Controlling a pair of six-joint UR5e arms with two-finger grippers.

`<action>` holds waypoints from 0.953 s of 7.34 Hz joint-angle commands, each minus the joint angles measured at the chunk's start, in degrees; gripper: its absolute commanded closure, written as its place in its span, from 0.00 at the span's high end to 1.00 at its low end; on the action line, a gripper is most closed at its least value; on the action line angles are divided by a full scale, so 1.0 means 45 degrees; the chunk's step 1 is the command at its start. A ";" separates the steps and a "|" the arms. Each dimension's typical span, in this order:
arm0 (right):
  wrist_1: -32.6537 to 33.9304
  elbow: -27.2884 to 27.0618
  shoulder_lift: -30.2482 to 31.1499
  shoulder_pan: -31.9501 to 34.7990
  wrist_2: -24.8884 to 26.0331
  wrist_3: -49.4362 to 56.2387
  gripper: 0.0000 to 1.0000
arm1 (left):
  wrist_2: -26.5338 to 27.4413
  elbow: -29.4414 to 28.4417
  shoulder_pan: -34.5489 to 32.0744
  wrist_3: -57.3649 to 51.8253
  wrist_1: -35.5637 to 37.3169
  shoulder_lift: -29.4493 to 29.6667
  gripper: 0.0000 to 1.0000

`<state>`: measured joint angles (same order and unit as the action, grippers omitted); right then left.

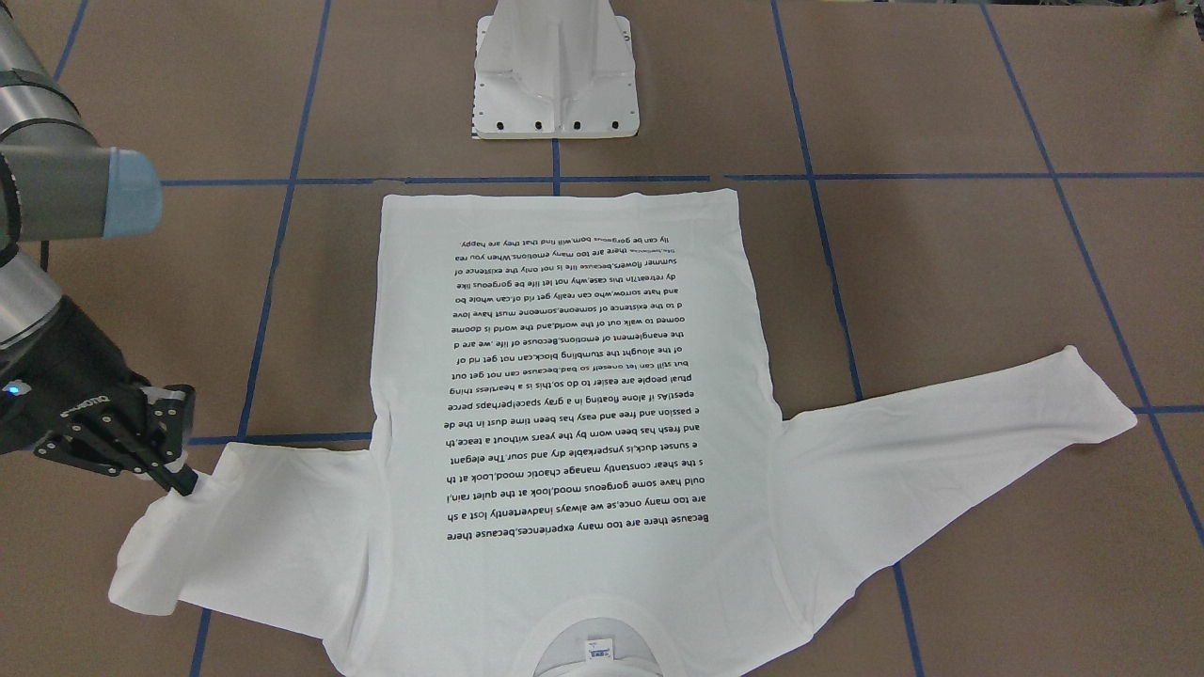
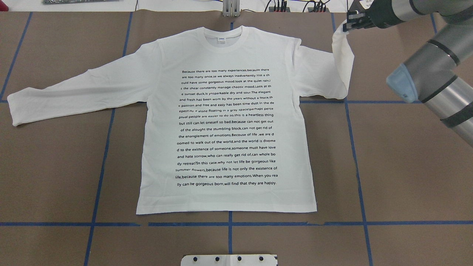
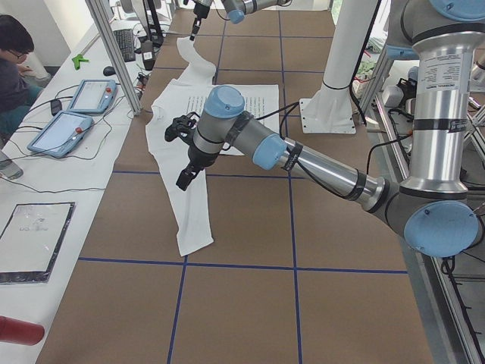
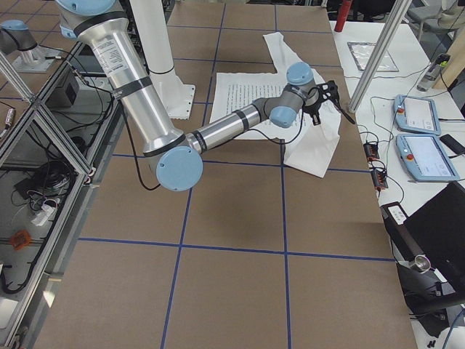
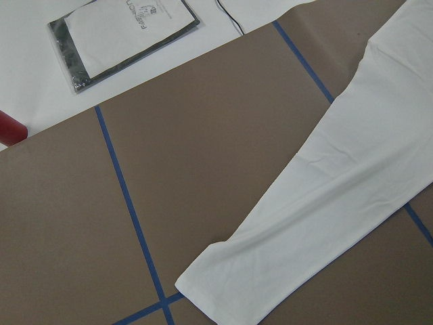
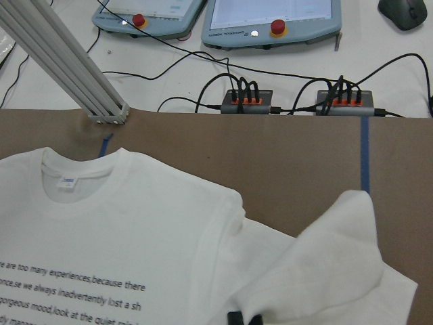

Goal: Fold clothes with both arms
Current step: 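Grasp the sleeve cuff nearest the right gripper and lift it, then carry the sleeve across the shirt body with the right gripper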

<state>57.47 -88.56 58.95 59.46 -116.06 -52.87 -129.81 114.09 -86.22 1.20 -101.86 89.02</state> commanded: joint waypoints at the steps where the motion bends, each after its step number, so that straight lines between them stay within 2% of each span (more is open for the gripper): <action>1: 0.2526 -0.0378 -0.2521 -0.2477 0.3505 -0.1740 0.00 | 0.0000 -0.0021 0.0000 0.0007 0.0000 -0.0133 1.00; 2: 0.3740 -0.0206 -0.3907 -0.3844 0.5207 -0.2694 0.00 | 0.0000 -0.0021 0.0000 0.0007 0.0000 -0.0172 1.00; 3: 0.4158 0.0512 -0.5100 -0.5095 0.6771 -0.3477 0.00 | 0.0019 -0.0040 0.0000 0.0026 0.0000 -0.0172 1.00; 5: 0.4065 0.5222 -0.8610 -0.6761 0.8887 -0.4961 0.00 | 0.0020 -0.0079 0.0000 0.0007 0.0000 -0.0172 1.00; 6: 0.4045 0.5593 -0.8860 -0.7387 0.9495 -0.5124 0.00 | 0.0020 -0.0079 0.0000 0.0026 0.0000 -0.0172 1.00; 7: 0.4006 0.5655 -0.8901 -0.7644 0.9869 -0.5377 0.23 | 0.0000 -0.0060 0.0000 0.0026 0.0000 -0.0192 1.00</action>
<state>75.65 -65.47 20.68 27.42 -74.57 -75.39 -129.75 113.76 -86.22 1.29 -101.86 88.22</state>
